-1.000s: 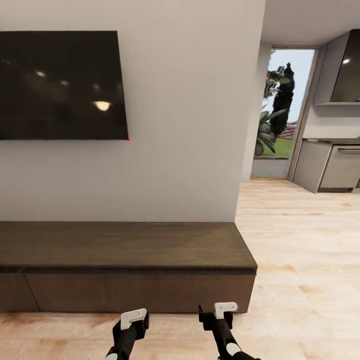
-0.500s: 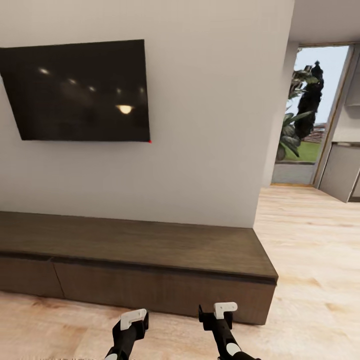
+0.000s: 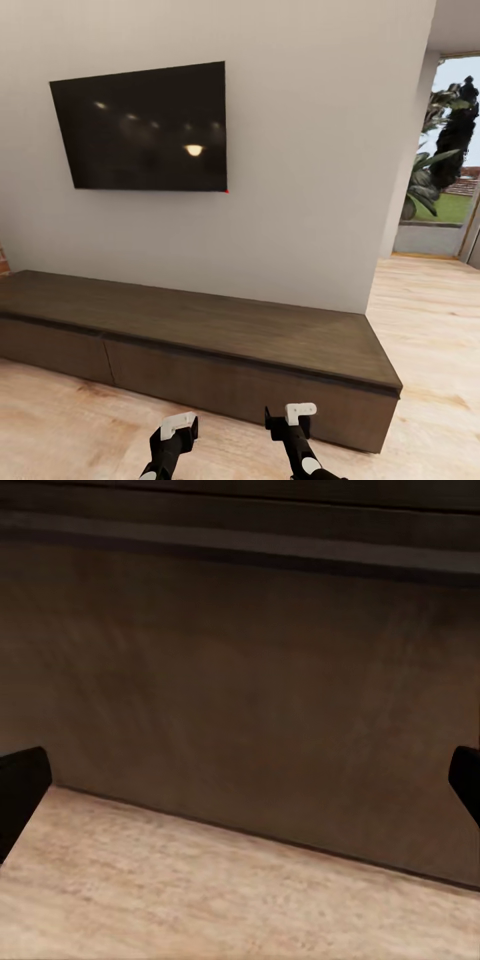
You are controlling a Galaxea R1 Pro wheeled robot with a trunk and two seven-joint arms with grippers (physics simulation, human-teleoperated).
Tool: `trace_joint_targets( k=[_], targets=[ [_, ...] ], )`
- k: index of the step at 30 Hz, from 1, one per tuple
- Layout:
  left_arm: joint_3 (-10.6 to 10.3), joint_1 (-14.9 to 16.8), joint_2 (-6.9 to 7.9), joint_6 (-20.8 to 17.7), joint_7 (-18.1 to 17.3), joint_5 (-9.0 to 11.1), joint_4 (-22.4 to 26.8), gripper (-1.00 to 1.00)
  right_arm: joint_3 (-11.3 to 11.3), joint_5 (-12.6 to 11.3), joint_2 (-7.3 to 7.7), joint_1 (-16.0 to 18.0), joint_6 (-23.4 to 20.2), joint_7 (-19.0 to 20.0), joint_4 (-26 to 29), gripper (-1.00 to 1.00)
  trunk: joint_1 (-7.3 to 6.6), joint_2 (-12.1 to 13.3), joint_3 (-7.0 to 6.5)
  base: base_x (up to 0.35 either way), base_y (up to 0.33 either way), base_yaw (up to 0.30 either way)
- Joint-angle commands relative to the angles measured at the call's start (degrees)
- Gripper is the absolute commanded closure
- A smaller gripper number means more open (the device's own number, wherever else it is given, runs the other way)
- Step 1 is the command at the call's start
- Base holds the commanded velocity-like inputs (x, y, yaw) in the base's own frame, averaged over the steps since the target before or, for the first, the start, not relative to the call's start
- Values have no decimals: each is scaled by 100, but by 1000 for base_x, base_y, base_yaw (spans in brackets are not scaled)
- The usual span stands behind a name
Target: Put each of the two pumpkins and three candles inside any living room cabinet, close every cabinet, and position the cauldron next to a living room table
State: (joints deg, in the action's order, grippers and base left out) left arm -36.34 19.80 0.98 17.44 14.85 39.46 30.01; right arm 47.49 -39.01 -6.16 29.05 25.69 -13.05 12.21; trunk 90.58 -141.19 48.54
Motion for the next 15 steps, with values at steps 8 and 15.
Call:
trace_joint_targets(
  k=[8, 15],
  targets=[
    [-49, 7, 8, 23, 44, 35, -2, -100, 50, -27, 1, 4, 15, -39, 0, -100, -1, -3, -37, 0, 0, 244],
    [-49, 7, 9, 23, 44, 47, -4, -100, 50, -27, 1, 4, 14, -39, 0, -100, -1, -3, -75, -20, 33, 244]
  ],
)
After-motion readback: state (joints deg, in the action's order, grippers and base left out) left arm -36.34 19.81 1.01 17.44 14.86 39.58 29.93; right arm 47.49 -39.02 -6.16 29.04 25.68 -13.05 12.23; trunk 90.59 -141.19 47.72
